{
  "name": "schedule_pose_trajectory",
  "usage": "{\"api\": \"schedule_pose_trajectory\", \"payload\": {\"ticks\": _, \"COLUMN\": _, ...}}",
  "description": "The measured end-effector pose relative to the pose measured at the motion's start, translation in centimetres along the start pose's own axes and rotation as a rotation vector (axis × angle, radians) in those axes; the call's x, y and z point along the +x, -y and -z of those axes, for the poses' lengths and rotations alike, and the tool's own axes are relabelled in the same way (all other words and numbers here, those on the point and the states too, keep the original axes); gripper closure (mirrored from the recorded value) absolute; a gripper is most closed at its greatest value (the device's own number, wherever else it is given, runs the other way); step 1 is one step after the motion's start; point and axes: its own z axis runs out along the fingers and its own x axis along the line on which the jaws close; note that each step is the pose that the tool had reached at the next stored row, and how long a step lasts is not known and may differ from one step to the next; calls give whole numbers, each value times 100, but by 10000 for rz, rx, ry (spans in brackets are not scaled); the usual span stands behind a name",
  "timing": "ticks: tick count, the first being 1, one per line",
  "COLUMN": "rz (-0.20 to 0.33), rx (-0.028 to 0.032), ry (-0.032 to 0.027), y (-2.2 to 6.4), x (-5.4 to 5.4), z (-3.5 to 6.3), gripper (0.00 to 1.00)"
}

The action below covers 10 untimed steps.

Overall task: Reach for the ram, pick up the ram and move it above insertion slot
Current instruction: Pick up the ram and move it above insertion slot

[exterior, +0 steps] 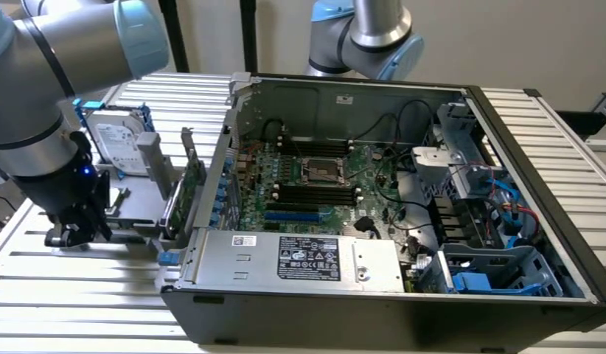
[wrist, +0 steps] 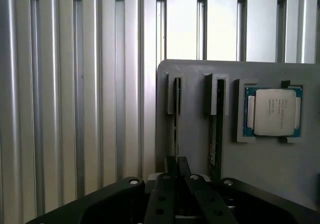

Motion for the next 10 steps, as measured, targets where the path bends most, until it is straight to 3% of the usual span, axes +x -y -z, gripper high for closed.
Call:
{"api": "schedule_pose_trajectory", "payload": {"ticks": 5, "rz": 0, "rx": -3, "ry": -1, "y": 4, "x": -4, "z": 146, "gripper": 87}}
{"api": "schedule_pose_trajectory", "payload": {"ticks": 10, "rz": 1, "rx": -14, "ry": -1, "y": 16, "x": -10, "z": 369, "gripper": 87}}
